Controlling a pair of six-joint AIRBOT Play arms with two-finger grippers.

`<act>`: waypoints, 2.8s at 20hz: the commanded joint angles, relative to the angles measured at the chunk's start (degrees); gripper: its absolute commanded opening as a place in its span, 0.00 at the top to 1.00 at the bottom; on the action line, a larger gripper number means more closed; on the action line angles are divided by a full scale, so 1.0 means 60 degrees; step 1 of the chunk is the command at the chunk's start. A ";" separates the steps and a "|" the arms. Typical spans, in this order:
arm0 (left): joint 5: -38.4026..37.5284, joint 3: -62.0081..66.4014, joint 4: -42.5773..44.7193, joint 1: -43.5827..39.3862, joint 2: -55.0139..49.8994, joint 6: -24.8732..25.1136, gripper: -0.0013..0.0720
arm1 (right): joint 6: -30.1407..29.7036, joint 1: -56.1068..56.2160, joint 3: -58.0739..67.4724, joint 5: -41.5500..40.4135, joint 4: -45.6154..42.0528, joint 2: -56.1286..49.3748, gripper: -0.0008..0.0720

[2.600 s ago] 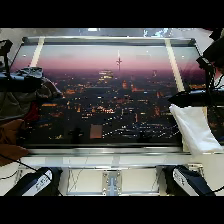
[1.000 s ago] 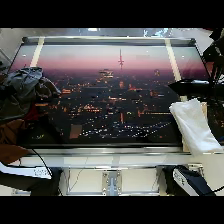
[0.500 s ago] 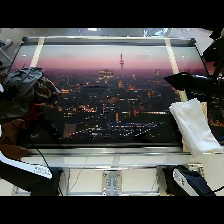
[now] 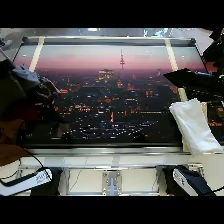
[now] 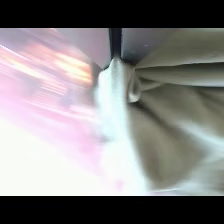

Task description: Fold the shirts.

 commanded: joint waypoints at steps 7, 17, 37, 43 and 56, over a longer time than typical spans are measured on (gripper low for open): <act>-0.1082 -0.0171 -0.2772 -0.7552 0.0215 0.2153 0.76 | 0.0000 0.0000 0.3548 0.1217 -0.2790 0.0004 0.97; -0.0430 -0.0561 0.0193 -0.5027 -0.2302 -0.2131 0.03 | 0.1486 0.0004 0.1945 0.1450 -0.6349 -0.2240 0.42; -0.0040 0.4830 -0.2040 -0.5020 -0.8138 0.2605 0.18 | 0.0856 0.7308 0.0317 -0.0918 -0.7340 -0.5038 0.41; 0.0047 0.5464 -0.2080 -0.5559 -0.8867 0.2962 0.18 | 0.0299 0.8313 0.0452 -0.0423 -0.7756 -0.6575 0.37; -0.1213 0.5464 -0.4823 -0.5195 -0.8827 0.3963 0.44 | 0.0324 0.8313 0.1687 0.0535 -0.8029 -0.6604 0.37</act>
